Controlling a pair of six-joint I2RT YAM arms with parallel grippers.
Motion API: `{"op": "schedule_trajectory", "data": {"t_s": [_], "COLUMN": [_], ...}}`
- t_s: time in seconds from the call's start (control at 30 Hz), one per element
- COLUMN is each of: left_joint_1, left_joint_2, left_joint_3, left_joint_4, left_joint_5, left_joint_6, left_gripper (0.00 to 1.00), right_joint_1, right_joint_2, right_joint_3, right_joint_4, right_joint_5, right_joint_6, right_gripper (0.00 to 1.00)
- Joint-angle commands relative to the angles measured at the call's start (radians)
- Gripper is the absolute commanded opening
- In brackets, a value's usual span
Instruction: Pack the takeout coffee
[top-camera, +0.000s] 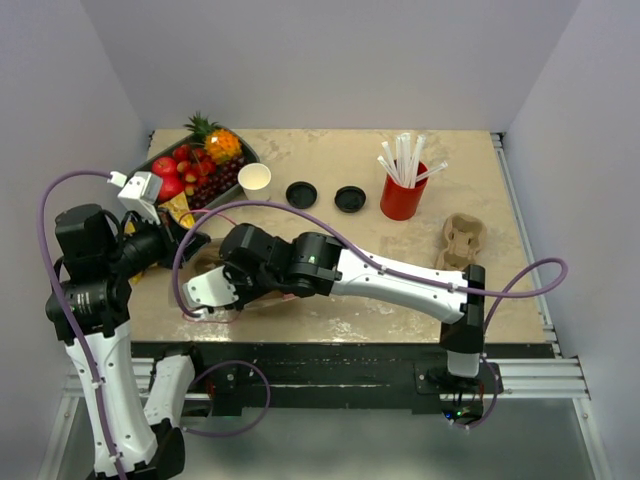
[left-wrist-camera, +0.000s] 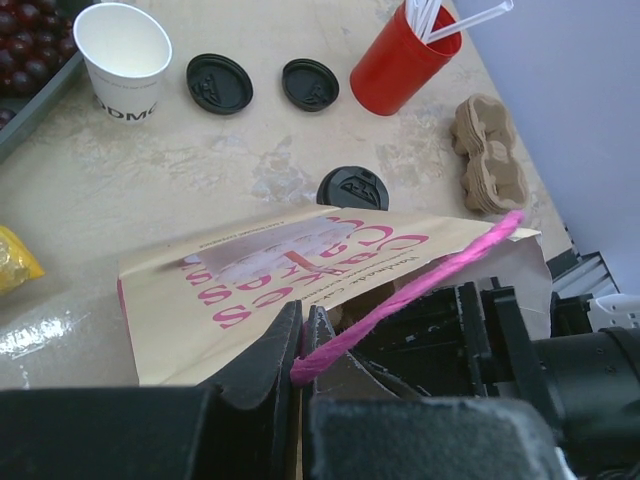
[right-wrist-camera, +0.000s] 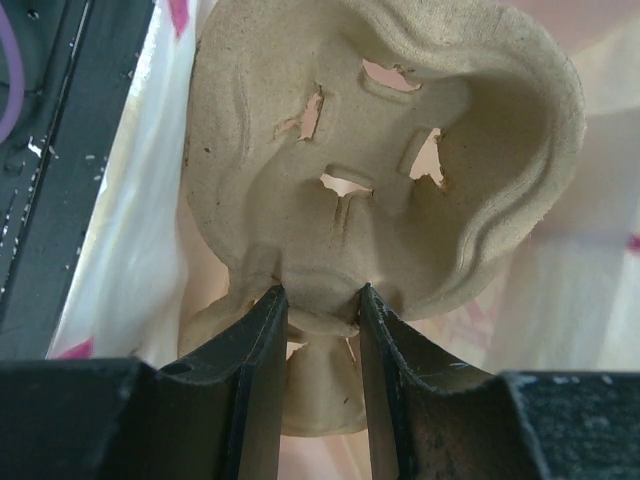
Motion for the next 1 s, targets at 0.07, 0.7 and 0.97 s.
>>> {"op": "schedule_trajectory", "data": {"t_s": [0.07, 0.7, 0.97], "left_joint_1": [0.010, -0.099, -0.112], "left_joint_2": [0.024, 0.237, 0.222], "left_joint_3": [0.091, 0.233, 0.105], "left_joint_4": [-0.059, -0.128, -0.140], "left_joint_5": [0.008, -0.109, -0.108], "left_joint_6": [0.024, 0.034, 0.002], "left_gripper": [0.00, 0.00, 0.00], "right_joint_1": [0.005, 0.003, 0.000], "right_joint_2": [0.059, 0.142, 0.205], "right_joint_3": [0.123, 0.219, 0.219], "right_joint_4": [-0.081, -0.162, -0.170], "right_joint_5": [-0.021, -0.076, -0.042], "right_joint_6": [0.040, 0.242, 0.247], "right_gripper": [0.24, 0.26, 0.25]}}
